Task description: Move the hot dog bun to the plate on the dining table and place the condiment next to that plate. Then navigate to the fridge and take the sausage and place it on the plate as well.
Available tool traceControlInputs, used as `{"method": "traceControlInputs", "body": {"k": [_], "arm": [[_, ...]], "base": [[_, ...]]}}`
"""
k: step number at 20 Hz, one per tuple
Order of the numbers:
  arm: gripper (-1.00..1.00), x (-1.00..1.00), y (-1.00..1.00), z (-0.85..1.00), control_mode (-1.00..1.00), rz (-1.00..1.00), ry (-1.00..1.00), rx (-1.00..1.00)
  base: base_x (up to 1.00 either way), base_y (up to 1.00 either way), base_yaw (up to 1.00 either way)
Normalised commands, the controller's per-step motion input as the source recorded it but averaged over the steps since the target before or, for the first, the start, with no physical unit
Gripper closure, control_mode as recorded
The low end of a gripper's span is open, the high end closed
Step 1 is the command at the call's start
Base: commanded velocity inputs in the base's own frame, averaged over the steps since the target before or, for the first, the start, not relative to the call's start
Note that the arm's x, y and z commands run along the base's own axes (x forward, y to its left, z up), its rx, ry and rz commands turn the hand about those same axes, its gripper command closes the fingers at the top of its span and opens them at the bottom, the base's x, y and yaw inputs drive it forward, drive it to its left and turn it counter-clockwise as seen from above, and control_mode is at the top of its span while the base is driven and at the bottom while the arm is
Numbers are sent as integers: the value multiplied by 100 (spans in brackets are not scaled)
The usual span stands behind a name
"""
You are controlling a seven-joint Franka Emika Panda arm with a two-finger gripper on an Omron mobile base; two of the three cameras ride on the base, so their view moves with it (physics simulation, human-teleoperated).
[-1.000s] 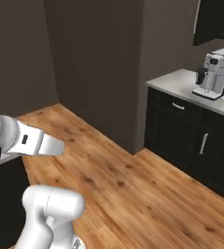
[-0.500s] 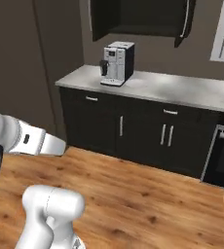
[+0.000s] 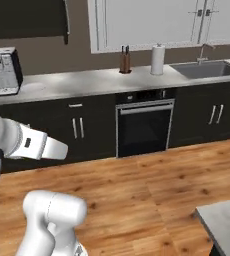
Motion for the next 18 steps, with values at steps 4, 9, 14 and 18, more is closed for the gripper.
{"method": "traceControlInputs", "body": {"k": [4, 9, 14, 18], "arm": [[-100, 0, 0, 0, 100, 0, 0, 0], [-100, 0, 0, 0, 100, 0, 0, 0], [-100, 0, 0, 0, 100, 0, 0, 0], [-100, 0, 0, 0, 100, 0, 0, 0]], "base": [[18, 5, -84], [53, 12, -63], [74, 22, -46], [64, 29, -43]]}}
